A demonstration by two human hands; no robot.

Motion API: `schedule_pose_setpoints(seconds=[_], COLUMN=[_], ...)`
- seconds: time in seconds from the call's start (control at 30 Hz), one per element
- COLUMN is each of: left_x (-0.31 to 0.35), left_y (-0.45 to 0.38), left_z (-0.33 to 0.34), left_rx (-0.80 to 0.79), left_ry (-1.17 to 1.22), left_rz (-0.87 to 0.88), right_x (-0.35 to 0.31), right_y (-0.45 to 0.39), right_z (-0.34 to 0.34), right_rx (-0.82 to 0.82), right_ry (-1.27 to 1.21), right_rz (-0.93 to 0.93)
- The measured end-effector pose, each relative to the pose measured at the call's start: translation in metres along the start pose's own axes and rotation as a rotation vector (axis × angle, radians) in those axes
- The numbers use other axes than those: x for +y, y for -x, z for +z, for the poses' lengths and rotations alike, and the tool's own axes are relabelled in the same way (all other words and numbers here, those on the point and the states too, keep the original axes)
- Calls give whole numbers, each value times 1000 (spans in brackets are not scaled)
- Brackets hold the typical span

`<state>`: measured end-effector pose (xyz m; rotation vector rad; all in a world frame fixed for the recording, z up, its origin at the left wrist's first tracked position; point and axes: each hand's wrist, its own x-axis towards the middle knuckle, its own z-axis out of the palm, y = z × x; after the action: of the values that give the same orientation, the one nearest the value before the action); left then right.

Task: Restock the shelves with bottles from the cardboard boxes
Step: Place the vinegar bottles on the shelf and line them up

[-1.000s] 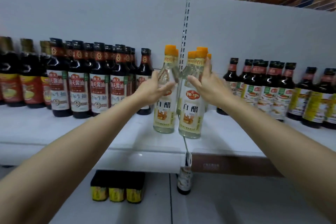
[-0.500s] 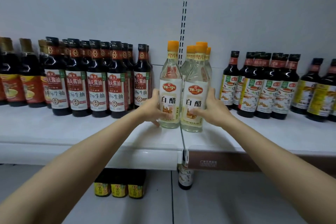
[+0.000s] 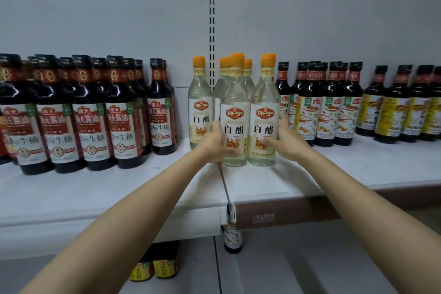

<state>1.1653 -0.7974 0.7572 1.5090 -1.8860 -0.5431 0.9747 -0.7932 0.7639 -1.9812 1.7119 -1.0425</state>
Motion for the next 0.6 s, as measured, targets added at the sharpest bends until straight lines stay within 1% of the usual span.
schedule_pose_setpoints(seconds=[0.17, 0.4, 0.6], left_x=[10, 11, 9], left_y=[-9, -25, -30], left_z=[14, 18, 18], left_rx=[28, 42, 56], left_ry=[-66, -116, -71], left_rz=[-21, -73, -113], right_x=[9, 24, 30], right_y=[-7, -22, -49], right_z=[-5, 2, 5], right_rx=[-2, -49, -68], right_ry=[-54, 2, 17], right_rz=[30, 67, 67])
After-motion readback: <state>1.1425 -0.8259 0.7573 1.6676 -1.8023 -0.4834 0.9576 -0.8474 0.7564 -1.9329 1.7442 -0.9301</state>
